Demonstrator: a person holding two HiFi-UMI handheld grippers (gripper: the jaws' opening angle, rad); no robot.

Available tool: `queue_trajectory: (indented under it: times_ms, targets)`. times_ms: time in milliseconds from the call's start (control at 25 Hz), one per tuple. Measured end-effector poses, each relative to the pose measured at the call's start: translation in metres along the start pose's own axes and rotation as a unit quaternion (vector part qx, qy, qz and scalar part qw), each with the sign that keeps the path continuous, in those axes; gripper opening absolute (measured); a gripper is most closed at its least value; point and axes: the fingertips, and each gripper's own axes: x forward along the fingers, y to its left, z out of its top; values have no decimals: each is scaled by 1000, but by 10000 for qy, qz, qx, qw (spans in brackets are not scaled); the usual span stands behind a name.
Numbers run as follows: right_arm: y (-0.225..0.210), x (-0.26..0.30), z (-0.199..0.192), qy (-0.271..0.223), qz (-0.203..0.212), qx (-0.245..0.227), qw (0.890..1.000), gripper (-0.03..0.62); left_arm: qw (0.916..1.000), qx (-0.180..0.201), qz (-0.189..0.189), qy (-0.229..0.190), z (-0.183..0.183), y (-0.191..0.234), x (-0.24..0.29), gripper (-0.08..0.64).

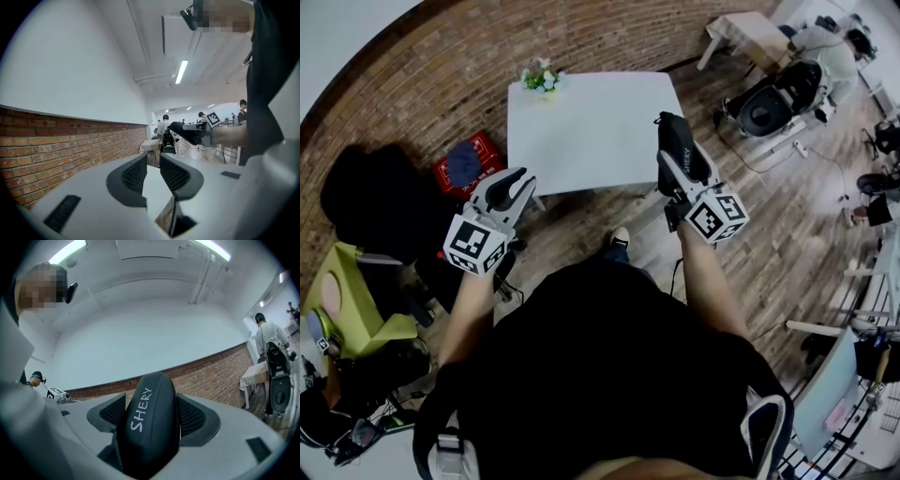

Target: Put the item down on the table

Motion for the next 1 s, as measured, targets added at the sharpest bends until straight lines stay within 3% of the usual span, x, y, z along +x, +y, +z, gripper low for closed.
queue_trajectory:
  times_ms: [720, 1000]
  targets:
    - [-83, 56, 12, 34, 158, 177, 9997, 354, 9997, -19, 245, 90, 3, 39, 80, 89]
    - [-115, 72, 15, 106, 145, 222, 9996, 353, 9994, -263, 216, 19, 10, 53, 107, 87]
